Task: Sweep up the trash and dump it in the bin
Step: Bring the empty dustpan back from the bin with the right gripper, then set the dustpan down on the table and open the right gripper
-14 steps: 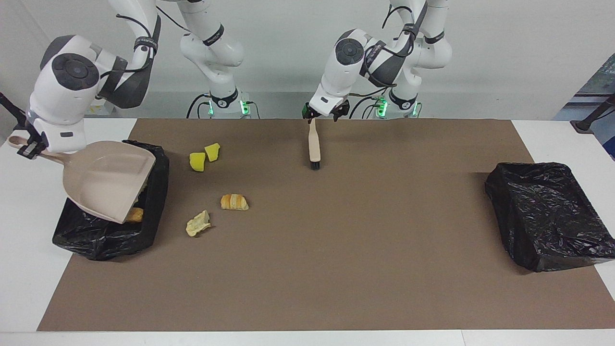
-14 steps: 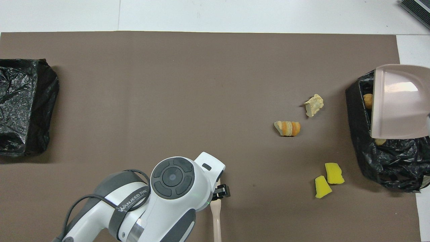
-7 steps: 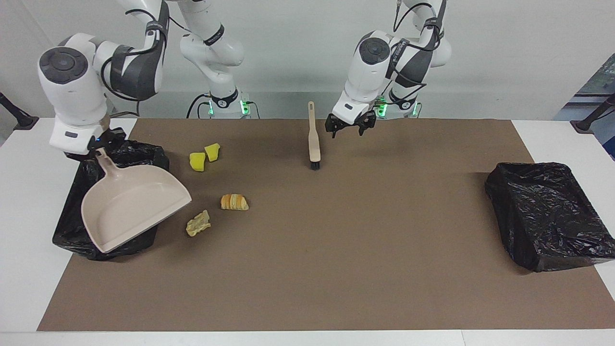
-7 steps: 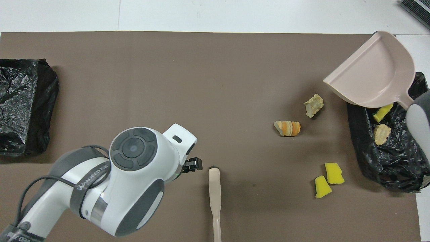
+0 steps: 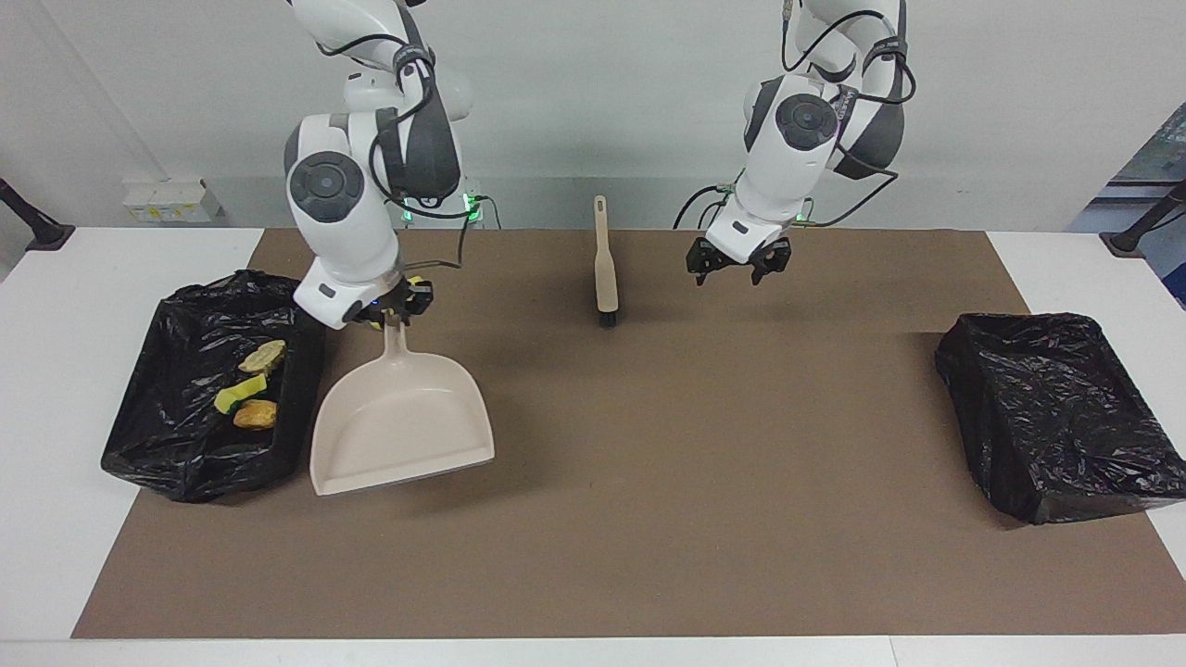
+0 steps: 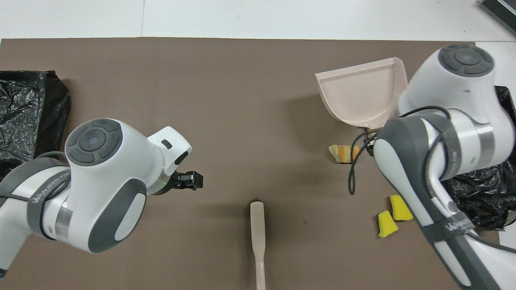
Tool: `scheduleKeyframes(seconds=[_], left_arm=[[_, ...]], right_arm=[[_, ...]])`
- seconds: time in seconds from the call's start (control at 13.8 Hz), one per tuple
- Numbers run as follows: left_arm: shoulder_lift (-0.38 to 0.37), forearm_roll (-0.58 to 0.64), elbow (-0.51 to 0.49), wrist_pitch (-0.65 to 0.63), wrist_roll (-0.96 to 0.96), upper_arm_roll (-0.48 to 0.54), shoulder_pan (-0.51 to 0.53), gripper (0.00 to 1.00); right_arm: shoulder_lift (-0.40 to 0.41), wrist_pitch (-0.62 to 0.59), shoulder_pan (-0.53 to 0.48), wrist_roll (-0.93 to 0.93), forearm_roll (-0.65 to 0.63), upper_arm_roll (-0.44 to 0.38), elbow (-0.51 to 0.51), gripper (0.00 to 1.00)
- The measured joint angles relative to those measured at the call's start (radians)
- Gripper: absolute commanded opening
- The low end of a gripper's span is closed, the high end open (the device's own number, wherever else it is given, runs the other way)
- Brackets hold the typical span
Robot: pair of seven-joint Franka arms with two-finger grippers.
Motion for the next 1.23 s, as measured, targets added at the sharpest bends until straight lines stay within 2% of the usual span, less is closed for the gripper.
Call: scheduleKeyframes(seconds=[0.29,0.51,0.8,1.01,1.23], left_arm=[[-0.007,0.001,0.006,-0.043,0.137,0.001,0.094,1.00],[-0.014,0.001,0.006,-0.056,0.185,0.003,0.128,1.00],[-0.023,0.001,0.006,-0.084,0.215,0.023,0.140,1.00],[-0.025,0.001,0.006,-0.085,0.218,0.024,0.140,1.00],[-0.030,0.001,0.007,-0.085,0.233,0.038,0.141,1.00]], right_arm=[[0.051,0.007,0.138,0.249,0.177,0.000,0.000,0.00],[0.080,0.082,0.242,0.440,0.278,0.000,0.001,0.00],[0.185,0.172,0.337,0.618,0.285,-0.001,0.028,0.00],[0.267,0.177,0.347,0.645,0.285,-0.002,0.089,0.00],[0.309,0.177,0.356,0.646,0.285,-0.002,0.135,0.00]])
